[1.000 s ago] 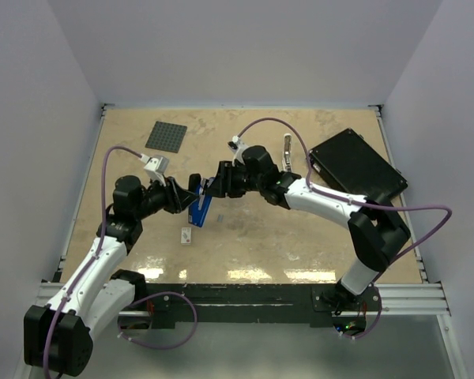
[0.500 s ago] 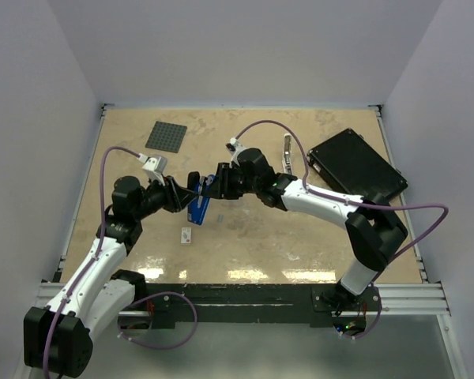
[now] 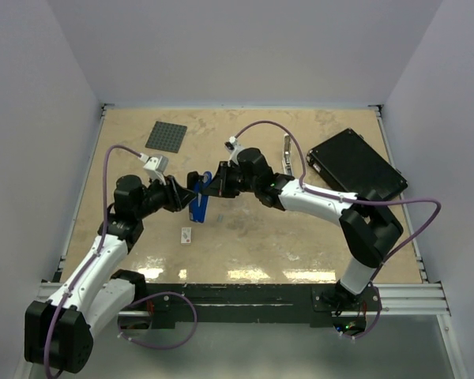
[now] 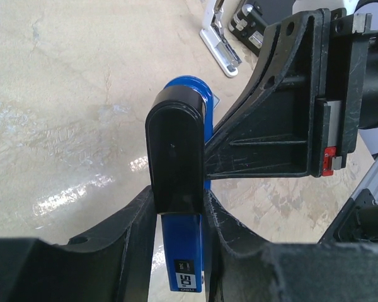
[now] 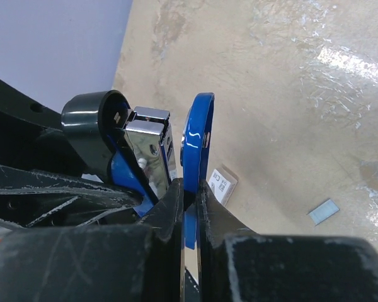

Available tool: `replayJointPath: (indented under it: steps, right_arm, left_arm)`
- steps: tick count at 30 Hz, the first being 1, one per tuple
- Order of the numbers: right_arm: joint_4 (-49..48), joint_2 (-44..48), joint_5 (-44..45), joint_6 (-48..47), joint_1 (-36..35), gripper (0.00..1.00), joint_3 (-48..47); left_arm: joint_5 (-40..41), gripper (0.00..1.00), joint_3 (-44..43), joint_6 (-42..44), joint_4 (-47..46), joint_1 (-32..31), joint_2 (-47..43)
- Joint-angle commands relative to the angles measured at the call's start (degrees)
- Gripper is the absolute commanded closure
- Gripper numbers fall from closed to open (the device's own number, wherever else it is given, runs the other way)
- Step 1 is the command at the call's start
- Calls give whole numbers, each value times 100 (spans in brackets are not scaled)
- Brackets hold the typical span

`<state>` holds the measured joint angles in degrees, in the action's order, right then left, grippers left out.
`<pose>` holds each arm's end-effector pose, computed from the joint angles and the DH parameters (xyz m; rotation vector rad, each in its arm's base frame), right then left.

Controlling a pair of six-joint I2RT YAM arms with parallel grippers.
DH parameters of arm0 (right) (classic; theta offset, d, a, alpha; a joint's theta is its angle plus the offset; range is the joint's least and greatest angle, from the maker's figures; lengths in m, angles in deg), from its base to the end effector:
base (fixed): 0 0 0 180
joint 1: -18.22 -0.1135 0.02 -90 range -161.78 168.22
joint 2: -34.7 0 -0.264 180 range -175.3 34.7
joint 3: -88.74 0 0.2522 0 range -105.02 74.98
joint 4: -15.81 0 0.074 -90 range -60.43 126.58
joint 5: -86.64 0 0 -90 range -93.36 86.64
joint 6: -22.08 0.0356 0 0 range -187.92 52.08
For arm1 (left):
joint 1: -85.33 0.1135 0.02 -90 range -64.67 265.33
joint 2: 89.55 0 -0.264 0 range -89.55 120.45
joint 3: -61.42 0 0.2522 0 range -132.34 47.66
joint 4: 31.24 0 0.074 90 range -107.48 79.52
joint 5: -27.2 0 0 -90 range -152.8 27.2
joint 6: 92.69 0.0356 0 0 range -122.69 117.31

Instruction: Unload the staples from the stapler

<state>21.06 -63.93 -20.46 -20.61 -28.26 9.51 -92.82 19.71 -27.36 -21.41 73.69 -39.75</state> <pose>0.2649 0.2941 0.2457 -0.1997 2.2408 1.2786 0.1913 -0.0576 0.2474 0.1535 1.9398 -0.9196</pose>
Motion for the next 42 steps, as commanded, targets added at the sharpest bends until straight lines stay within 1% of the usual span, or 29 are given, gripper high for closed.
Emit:
replayJointPath:
  steps: [1,3,5,6,8,14,17,21,23,26,28,31,35,37,38,39,41,42]
  right_arm:
    - [-608,283,-144,121,-54,100,-27]
    - [-599,309,-127,138,-54,100,8]
    - [-608,344,-118,130,-45,100,34]
    - [-608,344,-109,129,-54,100,43]
    - [-616,362,-91,130,-54,100,70]
    - [-695,432,-153,129,-54,100,131]
    - [-730,494,-153,94,-54,100,184]
    - [-809,669,-65,86,-46,100,272]
    - [-871,748,-91,85,-54,100,298]
    - [-1055,854,-197,120,-45,100,368]
    - [-1170,898,-258,138,-45,100,404]
    - [-1153,907,-302,129,-45,100,377]
    - [-1100,916,-267,129,-46,100,386]
    - [-1100,924,-267,138,-54,100,386]
    - [-1100,924,-259,147,-46,100,412]
    - [-1082,933,-215,156,-45,100,430]
    - [-1004,951,-127,182,-45,100,482]
    - [-977,951,-40,200,-45,99,500]
  left_arm:
    - [-171,66,-361,41,-240,-5,222]
    - [-171,53,-405,32,-223,-5,258]
    - [-153,48,-431,58,-197,-5,284]
    - [-127,44,-449,67,-197,-5,267]
    - [-83,41,-449,76,-223,-14,284]
    - [-48,40,-440,94,-197,-14,442]
    - [83,39,-501,164,4,-5,469]
    - [268,32,-554,278,269,-5,329]
    - [286,31,-545,261,269,-5,250]
    - [181,31,-537,164,217,-14,258]
    - [-73,33,-537,24,112,-5,302]
    - [-355,35,-440,-230,-240,-5,311]
    - [-513,40,-335,-407,-600,-5,328]
    - [-610,46,-308,-460,-680,-5,390]
    - [-645,52,-317,-460,-706,-5,416]
    - [-724,65,-334,-460,-715,-5,442]
    - [-742,82,-361,-443,-680,-5,443]
    - [-716,99,-387,-417,-645,-5,417]
